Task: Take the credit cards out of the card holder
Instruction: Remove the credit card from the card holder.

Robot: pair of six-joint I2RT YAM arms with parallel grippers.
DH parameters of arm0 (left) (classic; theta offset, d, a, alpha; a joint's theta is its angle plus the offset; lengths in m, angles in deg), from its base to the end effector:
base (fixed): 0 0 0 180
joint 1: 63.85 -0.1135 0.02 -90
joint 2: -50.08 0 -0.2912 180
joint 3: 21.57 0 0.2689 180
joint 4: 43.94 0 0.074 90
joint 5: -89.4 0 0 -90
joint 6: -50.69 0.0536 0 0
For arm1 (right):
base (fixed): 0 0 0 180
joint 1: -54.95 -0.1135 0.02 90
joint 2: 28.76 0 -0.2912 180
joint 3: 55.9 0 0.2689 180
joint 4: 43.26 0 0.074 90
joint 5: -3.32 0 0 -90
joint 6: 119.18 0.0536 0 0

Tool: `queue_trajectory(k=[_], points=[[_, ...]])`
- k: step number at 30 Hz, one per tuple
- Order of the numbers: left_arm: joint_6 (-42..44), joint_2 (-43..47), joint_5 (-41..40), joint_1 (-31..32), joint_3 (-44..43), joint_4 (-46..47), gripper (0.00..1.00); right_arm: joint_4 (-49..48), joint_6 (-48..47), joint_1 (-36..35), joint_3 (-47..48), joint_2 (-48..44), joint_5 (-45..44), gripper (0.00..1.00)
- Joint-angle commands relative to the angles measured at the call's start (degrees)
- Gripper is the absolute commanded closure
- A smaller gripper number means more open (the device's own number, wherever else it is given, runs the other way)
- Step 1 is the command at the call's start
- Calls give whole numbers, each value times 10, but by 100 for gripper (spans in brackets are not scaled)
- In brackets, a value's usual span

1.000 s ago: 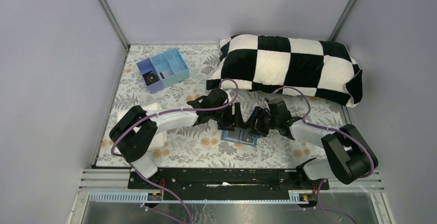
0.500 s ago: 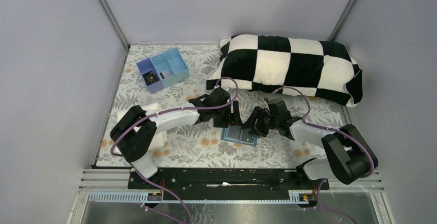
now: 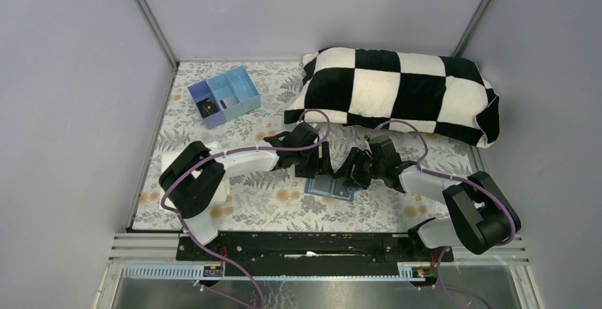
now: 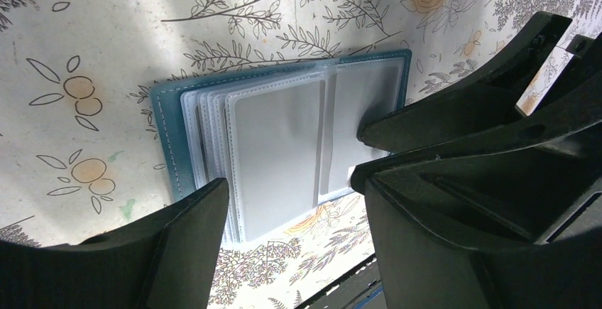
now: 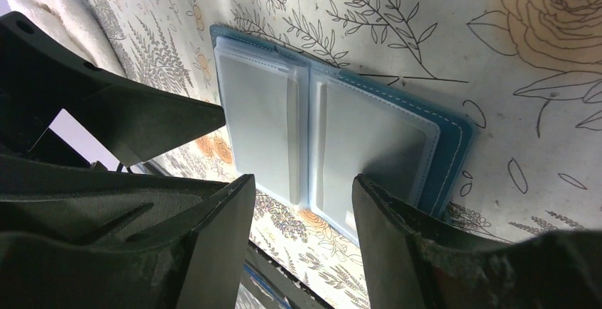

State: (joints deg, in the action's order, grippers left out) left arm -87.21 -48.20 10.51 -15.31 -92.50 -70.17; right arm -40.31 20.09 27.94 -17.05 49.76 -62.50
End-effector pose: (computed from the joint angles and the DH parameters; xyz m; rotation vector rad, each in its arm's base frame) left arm 0.2412 -0.2886 0.1763 0.1027 2.7331 -0.8477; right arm 0.2212 0.1374 0.1440 0.2536 2.5141 1.1055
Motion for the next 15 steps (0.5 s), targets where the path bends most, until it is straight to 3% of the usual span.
queue_trajectory(k=[1, 15], points=[[10, -15, 24, 5, -2, 31, 25, -15, 0, -5, 5, 2, 7, 38], [-40, -7, 147, 6, 6, 142, 26, -16, 2, -5, -1, -6, 5, 38]])
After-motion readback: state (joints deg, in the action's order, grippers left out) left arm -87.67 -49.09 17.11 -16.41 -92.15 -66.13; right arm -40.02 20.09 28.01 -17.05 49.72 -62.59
